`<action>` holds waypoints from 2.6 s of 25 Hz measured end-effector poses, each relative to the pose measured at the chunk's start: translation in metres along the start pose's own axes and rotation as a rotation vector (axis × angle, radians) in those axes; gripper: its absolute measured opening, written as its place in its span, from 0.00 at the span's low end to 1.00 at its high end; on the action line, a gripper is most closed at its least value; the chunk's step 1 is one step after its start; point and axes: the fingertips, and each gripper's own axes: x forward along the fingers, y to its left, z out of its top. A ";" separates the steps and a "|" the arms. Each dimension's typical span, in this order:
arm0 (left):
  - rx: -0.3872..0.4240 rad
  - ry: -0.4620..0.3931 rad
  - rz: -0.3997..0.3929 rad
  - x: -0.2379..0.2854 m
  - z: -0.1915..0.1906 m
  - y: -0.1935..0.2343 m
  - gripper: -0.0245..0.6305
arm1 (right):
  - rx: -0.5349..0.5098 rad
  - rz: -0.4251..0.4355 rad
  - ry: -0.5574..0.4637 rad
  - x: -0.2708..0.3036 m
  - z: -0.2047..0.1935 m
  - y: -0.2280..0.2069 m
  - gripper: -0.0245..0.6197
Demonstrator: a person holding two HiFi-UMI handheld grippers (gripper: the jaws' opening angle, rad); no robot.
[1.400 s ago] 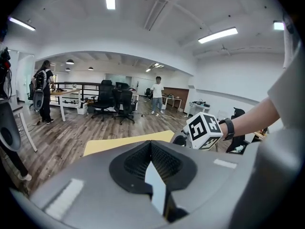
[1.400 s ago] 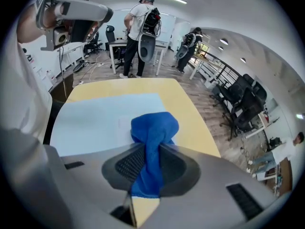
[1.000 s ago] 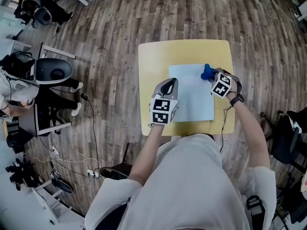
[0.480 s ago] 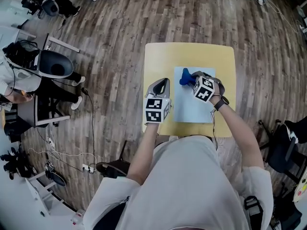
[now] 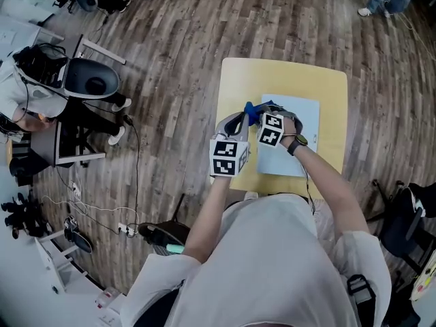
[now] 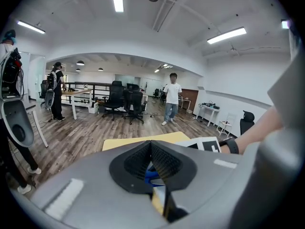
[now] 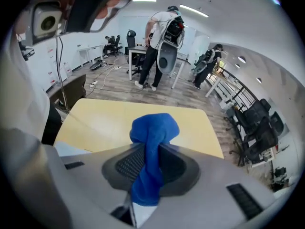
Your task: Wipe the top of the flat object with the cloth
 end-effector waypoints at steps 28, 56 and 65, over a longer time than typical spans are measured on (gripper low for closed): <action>0.061 -0.001 -0.155 0.021 -0.002 -0.066 0.05 | 0.293 -0.147 0.239 -0.102 -0.209 0.002 0.18; -0.028 -0.049 0.072 -0.041 -0.014 0.013 0.05 | 0.053 0.004 -0.021 -0.027 0.008 0.038 0.18; -0.018 -0.068 0.079 -0.057 -0.021 0.011 0.05 | 0.144 0.011 -0.017 -0.015 -0.018 0.047 0.18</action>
